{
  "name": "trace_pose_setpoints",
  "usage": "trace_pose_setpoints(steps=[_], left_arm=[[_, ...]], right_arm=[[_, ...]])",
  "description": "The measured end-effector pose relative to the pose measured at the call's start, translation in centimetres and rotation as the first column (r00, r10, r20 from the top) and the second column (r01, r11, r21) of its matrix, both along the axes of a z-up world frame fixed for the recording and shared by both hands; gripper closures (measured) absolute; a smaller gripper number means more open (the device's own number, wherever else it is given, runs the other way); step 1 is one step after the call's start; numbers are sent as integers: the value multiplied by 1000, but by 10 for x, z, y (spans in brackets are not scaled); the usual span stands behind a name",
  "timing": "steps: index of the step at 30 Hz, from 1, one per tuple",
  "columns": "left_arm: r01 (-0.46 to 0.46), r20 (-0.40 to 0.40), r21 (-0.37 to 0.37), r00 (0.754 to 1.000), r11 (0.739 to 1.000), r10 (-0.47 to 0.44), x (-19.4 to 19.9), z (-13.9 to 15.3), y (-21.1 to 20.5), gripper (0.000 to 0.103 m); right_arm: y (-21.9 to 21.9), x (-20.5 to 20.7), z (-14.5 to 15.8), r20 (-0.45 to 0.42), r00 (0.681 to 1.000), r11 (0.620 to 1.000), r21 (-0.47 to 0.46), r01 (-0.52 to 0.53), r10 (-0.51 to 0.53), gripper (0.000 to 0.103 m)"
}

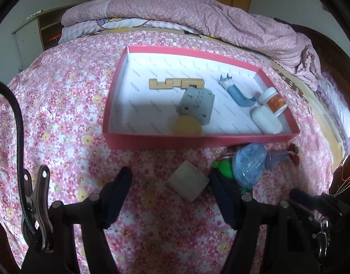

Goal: Organize rigid objects
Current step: 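Reach the left tool to the beige cube and grasp it, then grasp the blue tape dispenser with the right tool while the left tool holds the cube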

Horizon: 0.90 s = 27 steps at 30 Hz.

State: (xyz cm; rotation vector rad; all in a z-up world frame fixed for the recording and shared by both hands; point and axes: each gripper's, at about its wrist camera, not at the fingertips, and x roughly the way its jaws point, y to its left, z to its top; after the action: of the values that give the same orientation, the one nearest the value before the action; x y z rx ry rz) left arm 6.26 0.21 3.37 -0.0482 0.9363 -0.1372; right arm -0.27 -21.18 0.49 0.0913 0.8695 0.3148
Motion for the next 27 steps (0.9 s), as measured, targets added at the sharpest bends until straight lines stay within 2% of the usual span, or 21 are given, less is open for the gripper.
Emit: trace_pose_setpoints(steps=[4, 5, 7, 9, 10, 14, 20, 27], left_arm=[[-8, -1, -4, 1000, 1000, 8, 3, -5, 0, 33], [-7, 3, -7, 1000, 1000, 7, 3, -6, 0, 37], [11, 9, -4, 1000, 1000, -11, 2, -6, -1, 50], [20, 18, 31, 1000, 999, -20, 1, -7, -3, 63], [24, 24, 50, 999, 998, -26, 0, -7, -3, 63], [46, 33, 41, 998, 998, -48, -6, -9, 2, 63], [80, 52, 36, 995, 996, -82, -22, -11, 10, 60], [102, 53, 11, 993, 995, -103, -30, -10, 11, 55]], right_arm=[[0, -2, -1, 11, 1000, 1000, 7, -2, 2, 69], [0, -2, -1, 14, 1000, 1000, 13, -4, 4, 67], [1, -3, -1, 18, 1000, 1000, 18, -7, 7, 64], [3, -4, -1, 23, 1000, 1000, 12, -8, 8, 63], [4, -5, -1, 25, 1000, 1000, 9, -11, 11, 61], [8, -5, -1, 31, 999, 999, 0, -35, 35, 53], [11, -2, 0, 23, 999, 999, -8, -36, 37, 52], [22, 12, 8, -23, 999, 994, 99, -45, 47, 51]])
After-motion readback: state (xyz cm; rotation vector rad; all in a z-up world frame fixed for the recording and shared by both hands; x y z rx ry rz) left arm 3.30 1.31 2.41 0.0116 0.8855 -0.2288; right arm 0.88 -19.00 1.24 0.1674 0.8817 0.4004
